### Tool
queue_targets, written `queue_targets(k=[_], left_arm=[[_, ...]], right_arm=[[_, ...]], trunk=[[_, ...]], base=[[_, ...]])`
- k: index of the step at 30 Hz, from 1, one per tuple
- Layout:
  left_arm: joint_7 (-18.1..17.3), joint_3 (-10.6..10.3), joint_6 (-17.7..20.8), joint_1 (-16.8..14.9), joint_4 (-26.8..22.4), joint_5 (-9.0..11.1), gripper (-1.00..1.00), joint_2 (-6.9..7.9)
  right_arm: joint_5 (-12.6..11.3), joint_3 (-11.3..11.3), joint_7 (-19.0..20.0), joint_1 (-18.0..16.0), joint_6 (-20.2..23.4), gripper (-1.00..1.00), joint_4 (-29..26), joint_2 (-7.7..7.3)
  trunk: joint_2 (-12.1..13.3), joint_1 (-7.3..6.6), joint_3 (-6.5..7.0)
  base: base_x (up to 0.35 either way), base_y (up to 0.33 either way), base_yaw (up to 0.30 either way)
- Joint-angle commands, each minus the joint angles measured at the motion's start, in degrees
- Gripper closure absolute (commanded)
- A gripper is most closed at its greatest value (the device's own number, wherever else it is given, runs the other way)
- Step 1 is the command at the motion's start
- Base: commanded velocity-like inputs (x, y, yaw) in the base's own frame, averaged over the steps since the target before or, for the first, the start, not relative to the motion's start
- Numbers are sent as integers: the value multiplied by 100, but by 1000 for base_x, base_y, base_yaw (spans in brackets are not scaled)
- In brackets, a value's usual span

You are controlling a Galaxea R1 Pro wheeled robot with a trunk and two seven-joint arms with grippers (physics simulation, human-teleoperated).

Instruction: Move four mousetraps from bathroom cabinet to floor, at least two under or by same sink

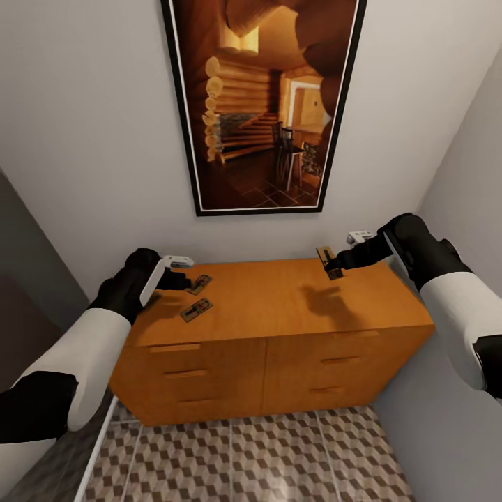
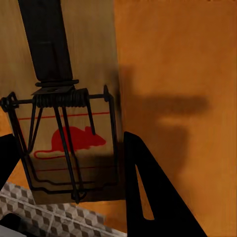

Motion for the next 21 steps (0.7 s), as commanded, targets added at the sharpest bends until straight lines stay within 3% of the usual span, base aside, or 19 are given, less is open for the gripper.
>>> queue_targets(k=[1,11,15,18,20,21], left_arm=[[24,-30,19,-5,-3,54,-100,9],[0,-53,23,-4,46,44,-100,-40],[-6,-180,27,-4,214,12,-100,-231],[-14,-465,28,-4,275,7,-100,-379],[-41,-803,28,-4,297,16,-100,-435],[-120,-1069,28,-4,306,26,-100,-454]], right_arm=[[41,18,39,-6,20,100,-6,-4],[39,11,35,-9,20,100,-1,-31],[37,9,36,-9,20,100,0,-38],[38,9,36,-7,20,100,1,-46],[40,9,31,-9,20,100,1,-55],[40,9,30,-10,20,100,1,-60]], trunk=[[-7,2,-9],[-7,2,-9],[-7,2,-9],[-7,2,-9],[-7,2,-9],[-7,2,-9]], base=[[0,193,0],[0,46,0],[0,3,0],[0,0,0],[0,0,0],[0,0,0]])
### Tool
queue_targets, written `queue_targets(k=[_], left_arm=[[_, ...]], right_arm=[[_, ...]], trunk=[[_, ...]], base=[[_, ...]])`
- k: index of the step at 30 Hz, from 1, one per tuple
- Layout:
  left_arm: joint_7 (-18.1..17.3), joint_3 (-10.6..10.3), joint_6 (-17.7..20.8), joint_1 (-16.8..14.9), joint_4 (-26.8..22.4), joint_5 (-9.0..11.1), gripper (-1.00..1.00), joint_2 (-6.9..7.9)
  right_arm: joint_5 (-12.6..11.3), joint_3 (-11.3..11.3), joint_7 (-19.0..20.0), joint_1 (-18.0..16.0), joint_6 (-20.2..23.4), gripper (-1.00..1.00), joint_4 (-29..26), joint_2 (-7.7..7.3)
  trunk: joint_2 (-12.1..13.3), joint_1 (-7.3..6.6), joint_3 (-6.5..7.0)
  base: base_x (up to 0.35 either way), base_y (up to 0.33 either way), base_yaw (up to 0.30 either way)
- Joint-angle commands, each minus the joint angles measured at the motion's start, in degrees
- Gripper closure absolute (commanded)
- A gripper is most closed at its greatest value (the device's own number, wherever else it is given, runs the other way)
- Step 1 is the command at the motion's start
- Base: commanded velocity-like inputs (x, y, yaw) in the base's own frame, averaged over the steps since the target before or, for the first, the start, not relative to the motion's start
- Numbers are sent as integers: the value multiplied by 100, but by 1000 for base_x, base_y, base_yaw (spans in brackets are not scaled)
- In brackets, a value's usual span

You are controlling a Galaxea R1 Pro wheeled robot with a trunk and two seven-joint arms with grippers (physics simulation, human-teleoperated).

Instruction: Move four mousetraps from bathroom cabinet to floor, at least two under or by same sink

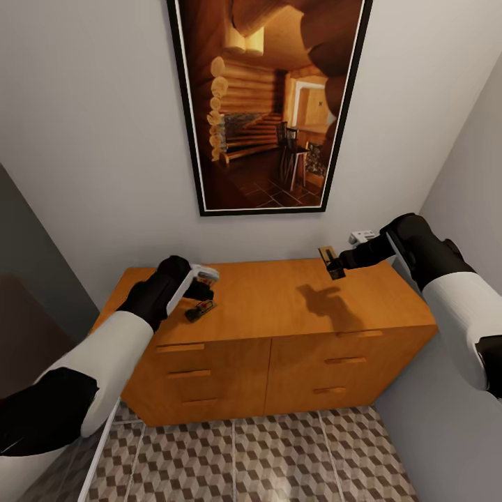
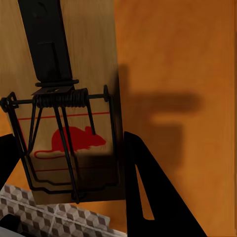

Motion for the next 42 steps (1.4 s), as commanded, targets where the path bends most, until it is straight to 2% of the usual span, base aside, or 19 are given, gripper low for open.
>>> queue_targets(k=[1,2,3,4,6,10,20,28,37,42], left_arm=[[-48,-165,21,-7,1,36,-100,0],[-263,-430,21,-7,4,43,-100,0],[-398,-546,21,-7,8,41,-100,7],[-687,-733,19,-7,20,24,-100,34],[-1093,-899,11,-7,30,-5,-100,85],[-1485,-1030,11,-7,11,-26,-100,178],[-1619,-1103,20,-7,-37,-99,-100,375],[-1673,-1048,34,-7,-80,-95,-100,740],[-1698,-1046,38,-8,-509,-81,-100,795],[-1677,-1057,24,-7,-520,-81,-100,796]], right_arm=[[41,19,43,-4,18,100,-7,-8],[41,16,43,-5,18,100,-7,-14],[42,15,42,-6,18,100,-7,-16],[42,13,42,-6,18,100,-7,-19],[42,12,37,-7,18,100,-7,-21],[42,16,0,-4,18,100,5,-17],[32,19,-73,-2,18,100,43,-15],[52,19,-81,-3,18,100,95,-10],[59,27,-149,1,18,100,98,59],[61,23,-159,7,18,100,98,59]], trunk=[[-8,2,-9],[-8,2,-9],[-8,2,-9],[-8,2,-9],[-8,2,-9],[-8,2,-9],[-8,2,-9],[-8,2,-9],[-8,2,-9],[-8,2,-9]], base=[[0,0,0],[0,0,0],[0,0,0],[0,0,0],[0,0,0],[0,0,0],[0,0,0],[0,0,0],[57,131,0],[18,43,0]])
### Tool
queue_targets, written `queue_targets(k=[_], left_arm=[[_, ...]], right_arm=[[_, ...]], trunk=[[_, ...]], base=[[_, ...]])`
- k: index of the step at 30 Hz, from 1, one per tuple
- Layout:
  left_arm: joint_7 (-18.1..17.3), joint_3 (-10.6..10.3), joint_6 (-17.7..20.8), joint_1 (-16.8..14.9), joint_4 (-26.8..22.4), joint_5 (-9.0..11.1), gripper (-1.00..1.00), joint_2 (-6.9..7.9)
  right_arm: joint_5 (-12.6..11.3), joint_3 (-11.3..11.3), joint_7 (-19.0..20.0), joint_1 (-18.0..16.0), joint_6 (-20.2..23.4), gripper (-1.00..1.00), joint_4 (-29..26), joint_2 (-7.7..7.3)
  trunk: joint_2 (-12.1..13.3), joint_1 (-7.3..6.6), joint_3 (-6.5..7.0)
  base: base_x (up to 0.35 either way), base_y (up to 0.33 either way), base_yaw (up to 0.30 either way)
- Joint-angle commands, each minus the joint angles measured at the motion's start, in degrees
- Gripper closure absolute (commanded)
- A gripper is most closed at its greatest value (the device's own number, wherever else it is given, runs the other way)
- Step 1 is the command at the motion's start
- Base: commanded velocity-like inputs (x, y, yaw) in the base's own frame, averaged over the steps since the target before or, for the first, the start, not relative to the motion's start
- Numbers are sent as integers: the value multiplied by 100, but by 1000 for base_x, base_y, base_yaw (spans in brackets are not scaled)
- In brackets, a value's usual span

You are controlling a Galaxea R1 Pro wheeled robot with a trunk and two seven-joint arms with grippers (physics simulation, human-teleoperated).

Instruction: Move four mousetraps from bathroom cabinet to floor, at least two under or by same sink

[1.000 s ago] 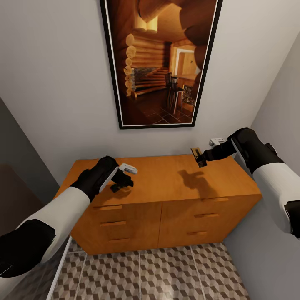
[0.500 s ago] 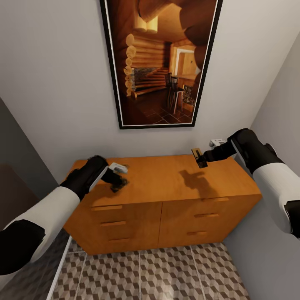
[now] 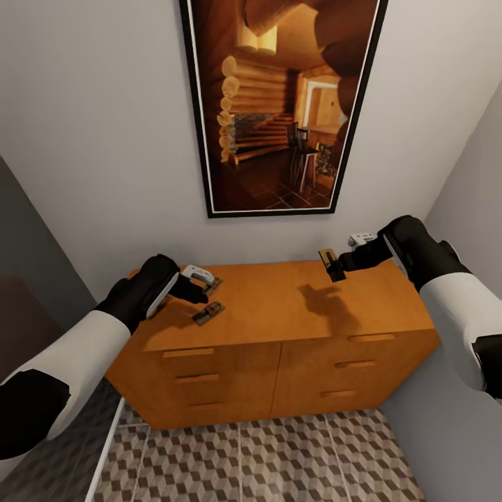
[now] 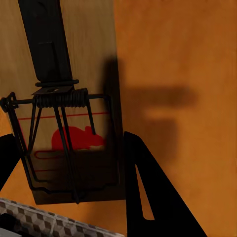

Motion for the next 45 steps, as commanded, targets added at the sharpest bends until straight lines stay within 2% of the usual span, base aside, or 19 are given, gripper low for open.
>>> queue_targets(k=[1,11,14,16,21,25,32,40,45], left_arm=[[18,-28,18,-7,-3,44,-100,6],[-59,-57,-18,-7,25,69,-100,-49],[-272,-59,-53,-7,77,64,-100,-87],[-461,-61,-228,-7,126,63,-100,-100],[-859,-68,-974,-7,504,39,-100,-113],[-939,-72,-1162,-7,728,14,-100,-107],[-957,-99,-1196,-8,812,-7,-100,-93],[-943,-118,-1069,-7,882,-3,-100,-74],[-958,-189,-902,-3,810,-147,-100,-218]], right_arm=[[43,19,43,-4,15,100,-6,-5],[49,17,41,5,15,100,-6,-23],[44,17,37,6,15,100,-6,-25],[40,16,36,6,15,100,-2,-25],[27,12,33,6,15,100,138,-34],[25,8,32,6,15,100,265,-45],[25,7,32,6,15,100,321,-53],[23,7,4,6,15,100,328,-71],[35,-16,-93,45,15,100,491,-193]], trunk=[[-8,2,-9],[-8,2,-9],[-8,2,-9],[-8,2,-9],[-8,2,-9],[-8,2,-9],[-8,2,-9],[-8,2,-9],[-8,2,-9]], base=[[6,15,0],[1,3,0],[0,0,0],[0,0,0],[0,0,0],[0,0,0],[0,0,0],[0,0,0],[0,0,0]])
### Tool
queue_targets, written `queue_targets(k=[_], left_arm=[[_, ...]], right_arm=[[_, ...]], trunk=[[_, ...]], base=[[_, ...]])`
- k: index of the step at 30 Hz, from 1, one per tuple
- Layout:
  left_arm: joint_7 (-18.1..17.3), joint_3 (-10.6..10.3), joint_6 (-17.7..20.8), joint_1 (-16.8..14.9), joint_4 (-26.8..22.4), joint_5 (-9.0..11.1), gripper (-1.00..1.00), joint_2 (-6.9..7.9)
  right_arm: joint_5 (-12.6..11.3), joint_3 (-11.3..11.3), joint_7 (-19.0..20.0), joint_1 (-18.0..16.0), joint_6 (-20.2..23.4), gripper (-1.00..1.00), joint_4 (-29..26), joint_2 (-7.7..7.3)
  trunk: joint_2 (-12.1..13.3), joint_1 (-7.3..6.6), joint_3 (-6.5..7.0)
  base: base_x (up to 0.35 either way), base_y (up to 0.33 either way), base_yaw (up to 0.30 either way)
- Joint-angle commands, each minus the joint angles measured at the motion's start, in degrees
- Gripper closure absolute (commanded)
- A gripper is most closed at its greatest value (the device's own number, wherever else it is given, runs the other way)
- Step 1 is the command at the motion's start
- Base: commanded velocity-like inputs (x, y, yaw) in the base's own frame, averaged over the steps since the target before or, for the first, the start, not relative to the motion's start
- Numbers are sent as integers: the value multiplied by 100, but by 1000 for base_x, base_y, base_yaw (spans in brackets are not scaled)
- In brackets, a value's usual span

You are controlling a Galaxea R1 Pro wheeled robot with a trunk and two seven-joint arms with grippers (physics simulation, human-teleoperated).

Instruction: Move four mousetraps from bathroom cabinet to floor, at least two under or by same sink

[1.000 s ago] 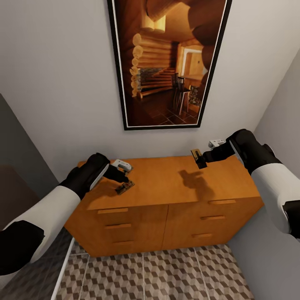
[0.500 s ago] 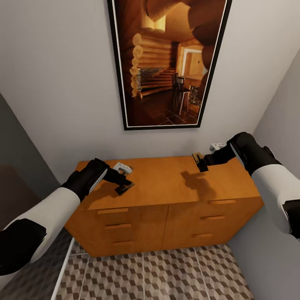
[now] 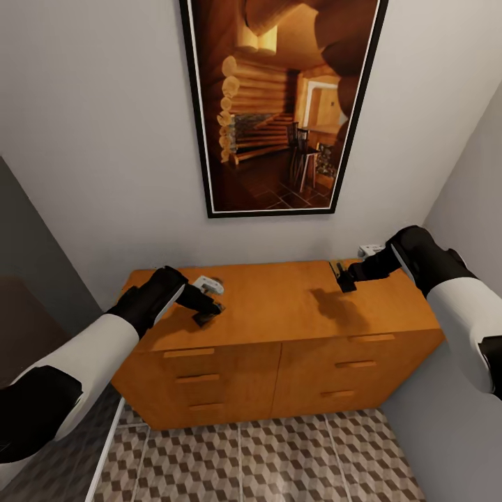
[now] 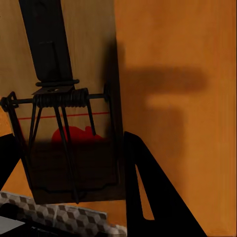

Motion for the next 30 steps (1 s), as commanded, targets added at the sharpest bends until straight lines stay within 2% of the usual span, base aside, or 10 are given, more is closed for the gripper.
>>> queue_targets(k=[1,4,6,11,30], left_arm=[[2,-14,57,-6,13,-10,-100,40],[7,27,64,-4,53,26,-100,136],[10,36,127,-3,57,82,-100,158],[25,39,288,-3,54,90,-100,165],[50,30,719,-3,-55,72,-100,181]], right_arm=[[46,24,26,-7,14,100,27,22],[64,23,55,-9,14,100,74,73],[72,26,81,-10,14,100,89,30],[90,29,104,-10,14,100,102,-49],[96,22,100,-10,14,100,135,-82]], trunk=[[-8,2,-9],[-8,2,-9],[-8,2,-9],[-8,2,-9],[-8,2,-9]], base=[[0,0,0],[0,0,0],[0,0,0],[0,0,0],[0,0,0]])
